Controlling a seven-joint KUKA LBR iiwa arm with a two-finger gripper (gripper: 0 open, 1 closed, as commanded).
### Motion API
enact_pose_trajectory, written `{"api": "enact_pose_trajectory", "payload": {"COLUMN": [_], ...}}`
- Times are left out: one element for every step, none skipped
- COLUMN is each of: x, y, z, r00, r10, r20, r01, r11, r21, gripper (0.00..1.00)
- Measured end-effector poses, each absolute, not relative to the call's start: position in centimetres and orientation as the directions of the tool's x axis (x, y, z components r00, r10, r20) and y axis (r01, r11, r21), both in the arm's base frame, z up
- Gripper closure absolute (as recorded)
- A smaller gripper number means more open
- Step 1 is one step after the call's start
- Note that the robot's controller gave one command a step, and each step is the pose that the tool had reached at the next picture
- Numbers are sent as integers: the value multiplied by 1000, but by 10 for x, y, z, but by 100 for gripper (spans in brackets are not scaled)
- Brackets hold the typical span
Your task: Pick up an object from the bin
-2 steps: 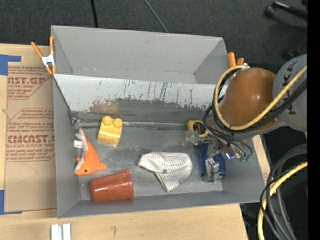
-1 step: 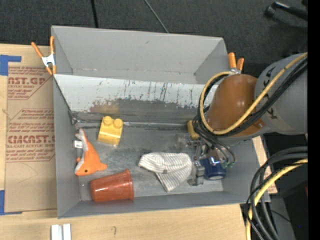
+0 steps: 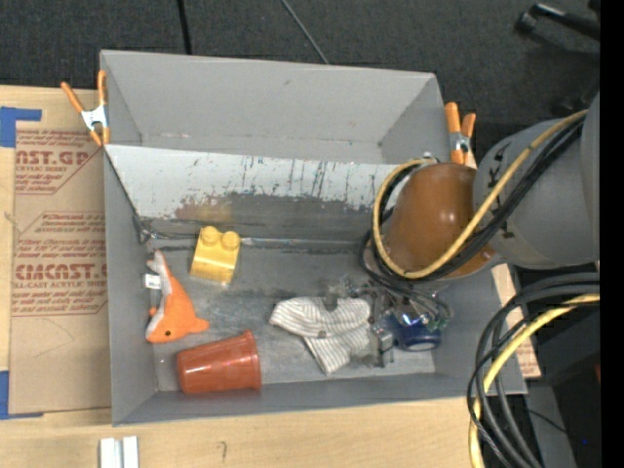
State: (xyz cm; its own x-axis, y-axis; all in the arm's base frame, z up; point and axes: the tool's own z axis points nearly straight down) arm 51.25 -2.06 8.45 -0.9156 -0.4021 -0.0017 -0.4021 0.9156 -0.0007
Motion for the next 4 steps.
{"api": "enact_pose_trajectory", "payload": {"x": [500, 500, 498, 497], "y": [-6, -6, -6, -6], "z": [71, 71, 76, 95], "r00": [-998, -998, -998, -998], "r10": [-62, -61, -61, -61], "r20": [-4, -3, 2, 9], "r01": [-62, -61, -61, -61], "r11": [998, 998, 998, 998], "r21": [-1, -1, 0, 1], "gripper": [100, 100, 100, 100]}}
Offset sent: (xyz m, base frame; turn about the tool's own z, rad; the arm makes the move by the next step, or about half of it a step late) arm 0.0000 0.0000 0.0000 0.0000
